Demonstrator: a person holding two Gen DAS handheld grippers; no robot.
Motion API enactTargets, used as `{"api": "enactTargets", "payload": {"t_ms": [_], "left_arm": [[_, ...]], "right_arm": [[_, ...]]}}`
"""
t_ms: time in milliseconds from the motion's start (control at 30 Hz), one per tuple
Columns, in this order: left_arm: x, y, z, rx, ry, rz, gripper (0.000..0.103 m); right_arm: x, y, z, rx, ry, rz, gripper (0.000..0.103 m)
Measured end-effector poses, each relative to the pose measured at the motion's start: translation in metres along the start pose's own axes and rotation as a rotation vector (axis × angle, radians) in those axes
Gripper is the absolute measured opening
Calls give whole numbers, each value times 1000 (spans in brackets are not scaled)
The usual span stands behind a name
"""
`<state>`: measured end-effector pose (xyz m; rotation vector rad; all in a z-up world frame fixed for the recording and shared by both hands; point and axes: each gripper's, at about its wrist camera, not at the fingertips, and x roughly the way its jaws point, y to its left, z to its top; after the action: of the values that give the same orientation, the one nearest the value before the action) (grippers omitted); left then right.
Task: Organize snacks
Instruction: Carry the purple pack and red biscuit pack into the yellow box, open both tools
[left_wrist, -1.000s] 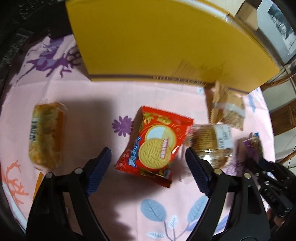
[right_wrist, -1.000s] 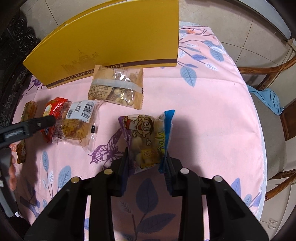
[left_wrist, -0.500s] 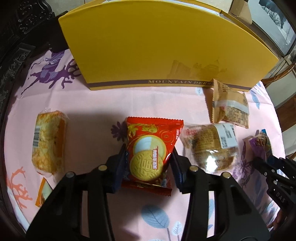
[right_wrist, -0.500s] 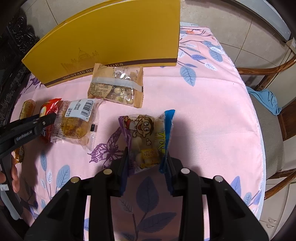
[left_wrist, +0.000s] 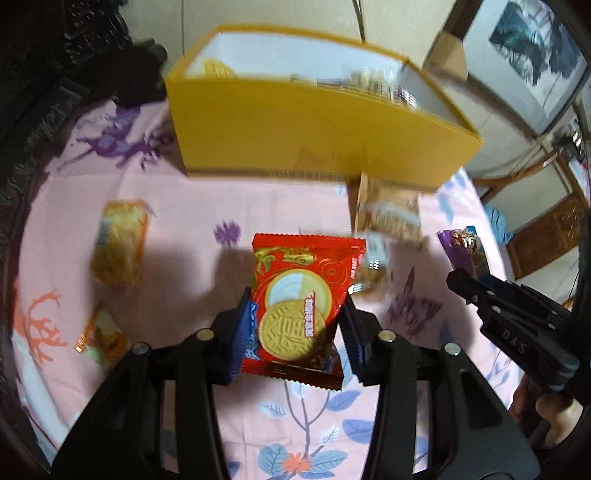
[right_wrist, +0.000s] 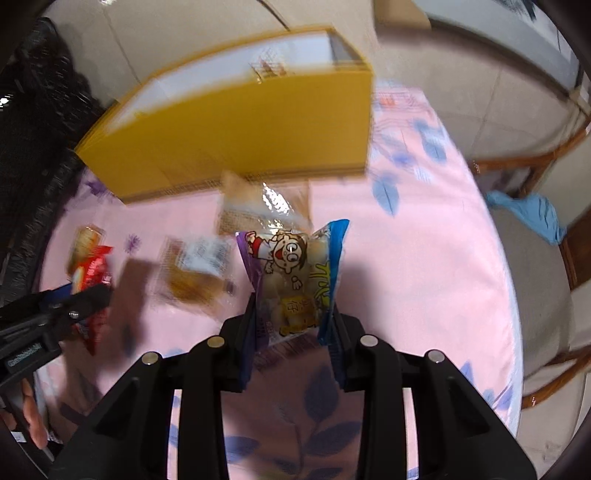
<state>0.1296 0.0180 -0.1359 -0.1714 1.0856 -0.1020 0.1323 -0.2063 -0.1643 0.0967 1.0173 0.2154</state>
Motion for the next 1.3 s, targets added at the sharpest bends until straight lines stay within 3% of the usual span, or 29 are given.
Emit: {"api": "enactTargets", "payload": {"t_ms": [333, 900, 933, 967, 1000, 1100, 1300], "left_arm": [[-41, -19, 77, 39, -101, 38, 45], [-33, -25, 184, 40, -155, 73, 45], [-29, -22, 194, 28, -151, 73, 47], [-26, -19, 203, 10, -153, 81, 67], [-26, -16, 210, -11, -161, 93, 90], [-31, -8, 220, -48, -195, 123, 95], [-30, 1, 213, -82, -174, 101, 98]], "right_arm": [[-42, 37, 59, -48, -108, 71, 34], [-21, 32, 174, 5, -169, 24, 35], [-16, 32, 185, 11, -164, 23, 38], [-12, 33, 192, 17, -161, 19, 39], [-8, 32, 197, 19, -156, 15, 49], [-2, 31, 208, 29, -156, -16, 64], [-5, 23, 204, 44, -153, -5, 65]]}}
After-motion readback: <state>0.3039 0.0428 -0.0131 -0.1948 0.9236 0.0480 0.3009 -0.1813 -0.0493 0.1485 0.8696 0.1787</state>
